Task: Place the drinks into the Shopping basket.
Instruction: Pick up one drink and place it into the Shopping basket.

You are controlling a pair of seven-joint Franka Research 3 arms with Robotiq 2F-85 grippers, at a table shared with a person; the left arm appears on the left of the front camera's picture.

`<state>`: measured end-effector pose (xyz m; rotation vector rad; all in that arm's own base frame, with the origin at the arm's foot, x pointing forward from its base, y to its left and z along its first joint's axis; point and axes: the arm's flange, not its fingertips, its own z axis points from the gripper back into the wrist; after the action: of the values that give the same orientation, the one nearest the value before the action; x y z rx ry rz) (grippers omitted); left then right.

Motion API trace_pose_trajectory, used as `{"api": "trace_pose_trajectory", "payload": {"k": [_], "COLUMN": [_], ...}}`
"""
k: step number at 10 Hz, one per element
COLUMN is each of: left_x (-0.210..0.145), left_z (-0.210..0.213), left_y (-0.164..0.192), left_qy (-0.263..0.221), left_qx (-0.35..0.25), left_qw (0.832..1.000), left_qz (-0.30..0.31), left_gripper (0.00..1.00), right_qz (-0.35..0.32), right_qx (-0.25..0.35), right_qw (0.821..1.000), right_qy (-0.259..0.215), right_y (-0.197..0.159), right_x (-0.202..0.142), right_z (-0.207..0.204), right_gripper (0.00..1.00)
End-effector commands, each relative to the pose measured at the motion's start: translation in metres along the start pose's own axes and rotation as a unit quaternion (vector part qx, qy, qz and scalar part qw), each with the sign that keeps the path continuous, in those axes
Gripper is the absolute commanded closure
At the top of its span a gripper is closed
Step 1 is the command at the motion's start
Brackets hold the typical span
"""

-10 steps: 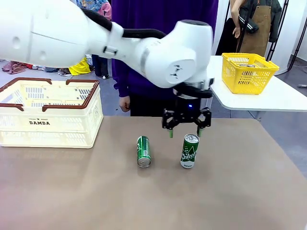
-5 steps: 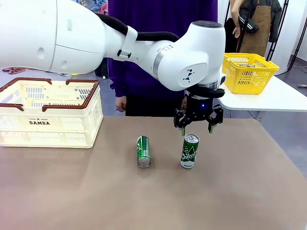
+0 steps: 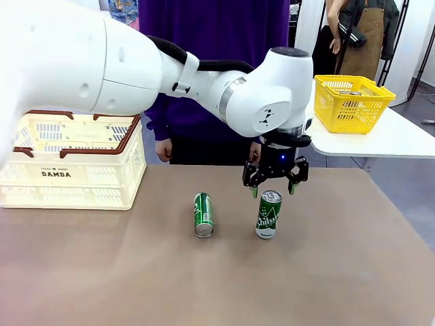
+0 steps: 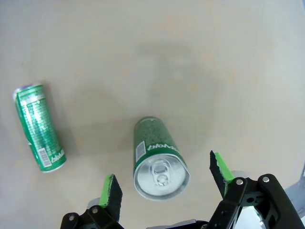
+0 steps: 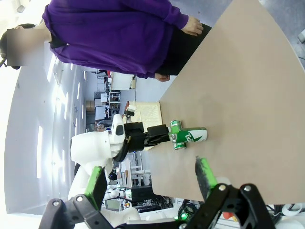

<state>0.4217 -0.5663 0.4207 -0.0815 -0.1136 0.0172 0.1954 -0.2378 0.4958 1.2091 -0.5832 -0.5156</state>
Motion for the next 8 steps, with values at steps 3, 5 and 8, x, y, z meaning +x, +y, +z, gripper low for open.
{"api": "trace_pose_trajectory", "payload": {"k": [3, 5, 8], "left_x": [-0.004, -0.003, -0.002], "left_z": [-0.020, -0.027, -0.035], "left_y": [0.001, 0.001, -0.001], "left_qy": [0.038, 0.042, 0.045], "left_qx": [0.021, 0.021, 0.026], "left_qw": [0.999, 0.999, 0.999], "left_qz": [0.003, -0.002, -0.008], "left_gripper": [0.00, 0.00, 0.00], "right_qz": [0.011, 0.011, 0.011], "right_qx": [0.012, 0.012, 0.012], "right_qw": [1.000, 1.000, 1.000], "right_qy": [-0.004, -0.004, -0.004], "right_y": [0.001, 0.001, 0.001], "right_x": [0.002, 0.002, 0.002], "right_z": [0.001, 0.001, 0.001], "right_gripper": [0.00, 0.00, 0.00]}}
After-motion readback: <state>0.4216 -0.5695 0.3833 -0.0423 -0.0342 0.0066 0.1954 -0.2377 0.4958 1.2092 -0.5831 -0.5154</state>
